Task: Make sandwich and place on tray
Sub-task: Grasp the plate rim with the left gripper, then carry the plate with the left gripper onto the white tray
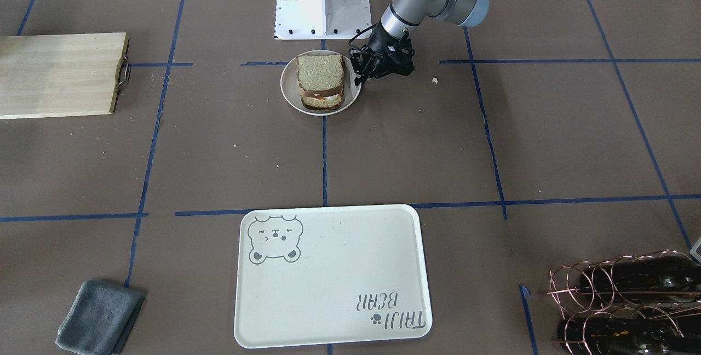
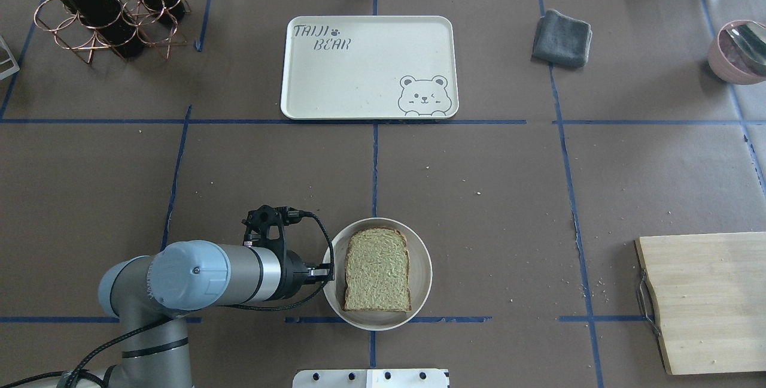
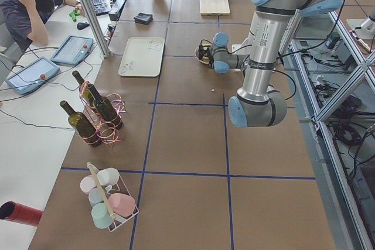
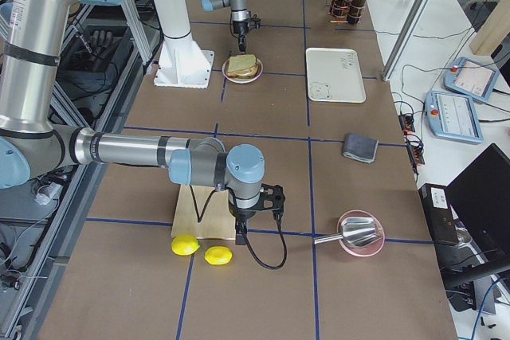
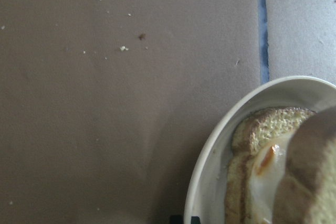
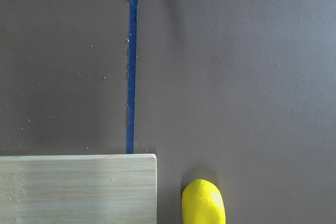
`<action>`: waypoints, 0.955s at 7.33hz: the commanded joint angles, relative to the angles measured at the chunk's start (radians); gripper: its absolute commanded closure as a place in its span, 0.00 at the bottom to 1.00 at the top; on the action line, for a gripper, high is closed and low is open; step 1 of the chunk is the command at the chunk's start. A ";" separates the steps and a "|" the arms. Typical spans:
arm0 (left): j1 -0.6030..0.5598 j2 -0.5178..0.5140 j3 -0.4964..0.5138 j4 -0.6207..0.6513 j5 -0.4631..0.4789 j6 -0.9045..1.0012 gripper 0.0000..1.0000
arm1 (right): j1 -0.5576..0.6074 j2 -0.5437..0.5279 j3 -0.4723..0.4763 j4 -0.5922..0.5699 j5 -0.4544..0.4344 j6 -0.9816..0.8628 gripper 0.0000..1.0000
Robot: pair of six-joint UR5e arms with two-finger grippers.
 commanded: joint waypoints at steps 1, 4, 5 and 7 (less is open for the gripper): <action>-0.020 0.000 -0.016 -0.017 -0.004 -0.105 1.00 | 0.000 0.001 0.000 0.000 -0.002 -0.001 0.00; -0.108 -0.006 -0.016 -0.046 -0.018 -0.267 1.00 | 0.000 0.001 -0.002 0.002 -0.005 -0.002 0.00; -0.172 -0.012 -0.007 -0.044 -0.083 -0.294 1.00 | 0.000 -0.001 -0.002 0.002 -0.005 -0.002 0.00; -0.310 -0.105 0.106 -0.020 -0.177 -0.308 1.00 | 0.000 -0.001 -0.002 0.002 -0.005 -0.002 0.00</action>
